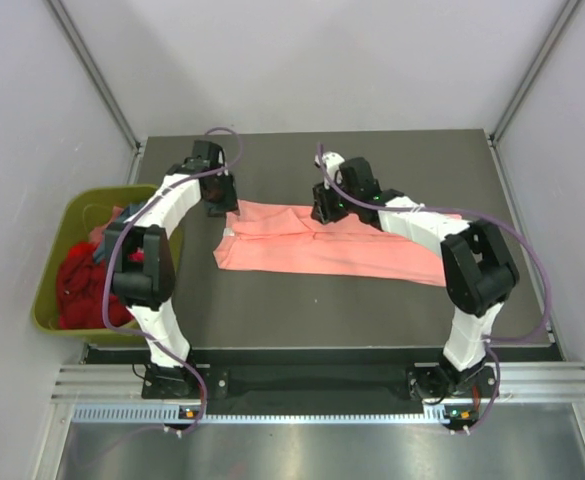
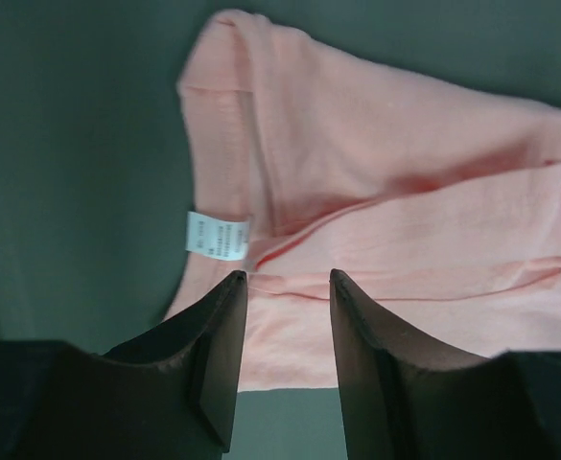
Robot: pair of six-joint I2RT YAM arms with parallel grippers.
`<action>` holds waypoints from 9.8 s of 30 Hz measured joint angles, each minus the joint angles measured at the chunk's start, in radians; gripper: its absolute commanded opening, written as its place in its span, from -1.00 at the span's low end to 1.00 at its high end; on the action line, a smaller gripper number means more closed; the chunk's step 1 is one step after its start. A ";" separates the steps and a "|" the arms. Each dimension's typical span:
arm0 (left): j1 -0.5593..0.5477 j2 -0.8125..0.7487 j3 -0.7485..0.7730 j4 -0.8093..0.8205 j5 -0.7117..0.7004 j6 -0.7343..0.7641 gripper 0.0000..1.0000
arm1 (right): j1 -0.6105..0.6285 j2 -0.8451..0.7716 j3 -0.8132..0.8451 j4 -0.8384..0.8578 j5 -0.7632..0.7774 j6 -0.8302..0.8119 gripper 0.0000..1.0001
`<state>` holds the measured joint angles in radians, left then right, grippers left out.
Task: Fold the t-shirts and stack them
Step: Fold the tshirt
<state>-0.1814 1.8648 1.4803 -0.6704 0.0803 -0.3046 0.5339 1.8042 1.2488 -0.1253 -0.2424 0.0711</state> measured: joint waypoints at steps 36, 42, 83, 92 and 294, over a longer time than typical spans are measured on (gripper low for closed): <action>0.029 0.079 -0.006 -0.009 0.106 0.040 -1.00 | 0.092 0.335 0.341 0.046 -0.036 0.053 -0.22; 0.010 -0.002 -0.057 -0.012 0.117 0.018 -1.00 | 0.092 0.335 0.341 0.020 -0.021 0.034 -0.22; -0.030 -0.109 -0.158 -0.018 0.140 -0.003 -1.00 | 0.109 0.335 0.341 0.012 -0.034 0.000 -0.27; -0.030 -0.109 -0.163 -0.018 0.135 -0.003 -1.00 | 0.119 0.335 0.328 0.011 -0.033 -0.010 -0.97; -0.048 0.438 0.441 -0.105 -0.008 0.023 -0.44 | -0.740 -0.080 -0.113 -0.402 0.488 0.734 -0.43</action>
<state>-0.2298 2.3028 1.9217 -0.7757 0.0719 -0.2821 -0.2062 1.7245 1.1358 -0.5278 0.2451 0.8051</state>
